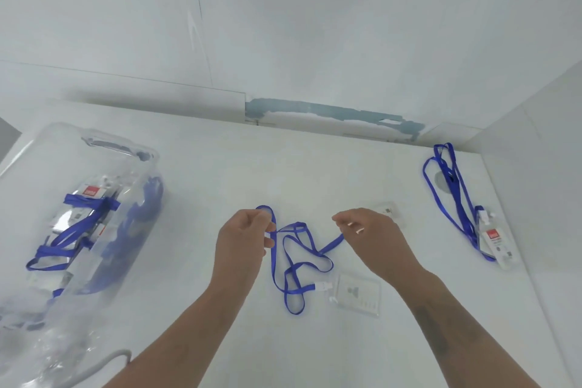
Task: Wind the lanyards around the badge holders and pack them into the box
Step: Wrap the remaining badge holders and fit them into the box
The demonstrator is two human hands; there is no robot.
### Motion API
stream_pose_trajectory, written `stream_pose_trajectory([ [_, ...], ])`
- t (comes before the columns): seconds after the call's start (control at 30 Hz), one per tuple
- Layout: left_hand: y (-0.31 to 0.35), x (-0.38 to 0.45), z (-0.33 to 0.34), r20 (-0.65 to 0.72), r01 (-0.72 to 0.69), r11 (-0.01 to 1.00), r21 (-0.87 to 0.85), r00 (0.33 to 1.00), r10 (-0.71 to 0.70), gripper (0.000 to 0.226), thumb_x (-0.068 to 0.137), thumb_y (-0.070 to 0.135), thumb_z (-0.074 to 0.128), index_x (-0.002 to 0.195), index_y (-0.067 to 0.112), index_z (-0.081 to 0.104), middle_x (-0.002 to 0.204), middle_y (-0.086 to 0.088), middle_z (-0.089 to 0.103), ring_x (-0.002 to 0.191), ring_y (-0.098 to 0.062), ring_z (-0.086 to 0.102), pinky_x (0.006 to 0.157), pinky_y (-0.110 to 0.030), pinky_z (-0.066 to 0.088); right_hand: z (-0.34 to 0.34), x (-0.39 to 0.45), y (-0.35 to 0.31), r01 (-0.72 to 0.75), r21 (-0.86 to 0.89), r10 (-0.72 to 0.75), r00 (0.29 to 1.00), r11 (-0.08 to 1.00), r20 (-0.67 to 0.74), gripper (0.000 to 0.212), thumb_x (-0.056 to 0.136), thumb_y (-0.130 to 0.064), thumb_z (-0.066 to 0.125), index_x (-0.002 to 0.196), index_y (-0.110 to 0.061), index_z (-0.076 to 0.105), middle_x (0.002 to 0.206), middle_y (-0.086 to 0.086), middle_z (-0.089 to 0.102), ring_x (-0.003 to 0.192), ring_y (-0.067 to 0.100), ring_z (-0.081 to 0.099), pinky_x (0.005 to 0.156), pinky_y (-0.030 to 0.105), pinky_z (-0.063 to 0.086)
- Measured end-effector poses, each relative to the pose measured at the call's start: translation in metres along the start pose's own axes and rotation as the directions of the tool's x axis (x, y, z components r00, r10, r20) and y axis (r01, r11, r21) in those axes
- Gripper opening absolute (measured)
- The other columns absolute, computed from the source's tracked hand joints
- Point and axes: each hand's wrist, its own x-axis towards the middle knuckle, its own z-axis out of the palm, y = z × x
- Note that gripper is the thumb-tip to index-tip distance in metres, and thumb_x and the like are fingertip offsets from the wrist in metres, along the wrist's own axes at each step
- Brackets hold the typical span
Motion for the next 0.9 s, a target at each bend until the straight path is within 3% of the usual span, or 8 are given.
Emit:
stream_pose_trajectory([
  [0.1, -0.011, 0.015, 0.016, 0.044, -0.001, 0.994, 0.105, 0.999, -0.003, 0.014, 0.094, 0.024, 0.054, 0.092, 0.02, 0.067, 0.088, 0.006, 0.072, 0.065, -0.01, 0.065, 0.072, -0.03, 0.051, 0.014, 0.012, 0.018, 0.014, -0.165, 0.002, 0.995, 0.986, 0.097, 0.027, 0.096, -0.022, 0.052, 0.109, -0.041, 0.066, 0.11, -0.023, 0.064, 0.092, -0.005, 0.058, 0.081, 0.011, 0.042],
  [0.27, -0.031, 0.038, 0.039, 0.128, -0.025, 0.951, 0.307, 0.992, -0.015, 0.012, 0.092, 0.027, 0.053, 0.095, 0.031, 0.064, 0.096, 0.014, 0.068, 0.08, -0.017, 0.069, 0.074, -0.032, 0.055, 0.037, 0.032, 0.031, 0.089, -0.327, -0.017, 0.976, 0.941, 0.218, 0.031, 0.095, -0.019, 0.056, 0.12, -0.034, 0.065, 0.125, -0.018, 0.056, 0.103, 0.004, 0.057, 0.086, 0.018, 0.047],
  [0.37, -0.04, 0.046, 0.048, 0.142, -0.016, 0.931, 0.365, 0.989, -0.038, 0.015, 0.094, 0.025, 0.05, 0.101, 0.03, 0.063, 0.097, 0.014, 0.067, 0.081, -0.016, 0.069, 0.06, -0.026, 0.051, 0.049, 0.041, 0.037, 0.139, -0.378, -0.038, 0.965, 0.915, 0.26, 0.031, 0.094, -0.018, 0.059, 0.12, -0.033, 0.065, 0.125, -0.015, 0.055, 0.108, 0.006, 0.055, 0.089, 0.022, 0.05],
  [0.67, -0.049, 0.053, 0.05, 0.124, 0.019, 0.928, 0.373, 0.99, -0.07, 0.016, 0.093, 0.024, 0.05, 0.098, 0.031, 0.063, 0.094, 0.014, 0.068, 0.081, -0.017, 0.07, 0.06, -0.025, 0.051, 0.057, 0.051, 0.05, 0.205, -0.414, -0.094, 0.958, 0.887, 0.272, 0.021, 0.098, -0.03, 0.052, 0.105, -0.032, 0.072, 0.109, -0.013, 0.057, 0.101, 0.007, 0.048, 0.081, 0.024, 0.05],
  [0.9, -0.053, 0.052, 0.051, 0.134, -0.018, 0.915, 0.404, 0.99, -0.04, 0.013, 0.094, 0.027, 0.051, 0.097, 0.033, 0.062, 0.097, 0.015, 0.066, 0.08, -0.015, 0.069, 0.064, -0.025, 0.054, 0.056, 0.051, 0.055, 0.184, -0.345, -0.123, 0.974, 0.92, 0.191, 0.017, 0.098, -0.032, 0.052, 0.104, -0.031, 0.068, 0.109, -0.017, 0.06, 0.101, 0.004, 0.048, 0.082, 0.02, 0.048],
])
